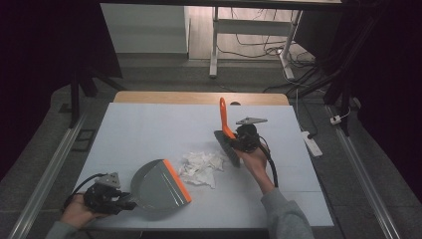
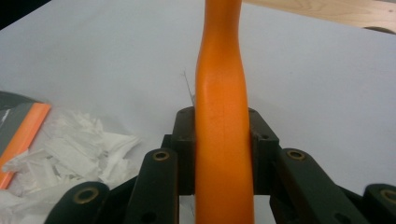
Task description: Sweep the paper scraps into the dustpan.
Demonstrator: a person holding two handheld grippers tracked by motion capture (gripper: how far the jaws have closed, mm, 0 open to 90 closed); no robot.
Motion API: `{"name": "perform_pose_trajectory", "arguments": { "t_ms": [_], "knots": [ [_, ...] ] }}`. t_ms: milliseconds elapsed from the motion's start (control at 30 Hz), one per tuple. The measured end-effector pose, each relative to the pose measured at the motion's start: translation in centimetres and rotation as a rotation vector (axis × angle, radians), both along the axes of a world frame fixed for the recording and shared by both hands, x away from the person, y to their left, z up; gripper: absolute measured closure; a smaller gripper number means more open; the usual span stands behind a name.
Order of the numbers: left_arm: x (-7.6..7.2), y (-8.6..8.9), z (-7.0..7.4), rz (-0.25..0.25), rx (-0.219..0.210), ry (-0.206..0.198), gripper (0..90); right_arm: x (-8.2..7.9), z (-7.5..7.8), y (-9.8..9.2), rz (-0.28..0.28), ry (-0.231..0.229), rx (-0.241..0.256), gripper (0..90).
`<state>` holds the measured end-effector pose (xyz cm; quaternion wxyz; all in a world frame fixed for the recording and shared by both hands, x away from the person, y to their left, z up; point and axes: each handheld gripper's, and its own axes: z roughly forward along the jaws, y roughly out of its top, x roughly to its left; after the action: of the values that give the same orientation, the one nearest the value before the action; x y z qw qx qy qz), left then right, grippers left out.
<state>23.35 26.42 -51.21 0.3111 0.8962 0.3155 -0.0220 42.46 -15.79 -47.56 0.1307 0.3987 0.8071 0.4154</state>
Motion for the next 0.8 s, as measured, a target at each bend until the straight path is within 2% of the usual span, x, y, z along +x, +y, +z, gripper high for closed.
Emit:
{"name": "perform_pose_trajectory", "arguments": {
  "t_ms": [133, 367, 800],
  "knots": [
    [0.1, -0.1, -0.1, -0.003, -0.002, 0.007, 61.5, -0.1, -0.2, 1.1, 0.03, 0.005, -0.011, 70.3],
    [0.2, -0.2, -0.1, 0.004, -0.007, 0.011, 61.5, -0.3, -0.5, 2.6, 0.064, 0.019, 0.0, 70.4],
    [0.4, -0.5, -0.2, -0.001, -0.009, 0.016, 61.5, -1.1, -0.7, 4.0, 0.109, 0.03, -0.004, 70.3]
  ]
}}
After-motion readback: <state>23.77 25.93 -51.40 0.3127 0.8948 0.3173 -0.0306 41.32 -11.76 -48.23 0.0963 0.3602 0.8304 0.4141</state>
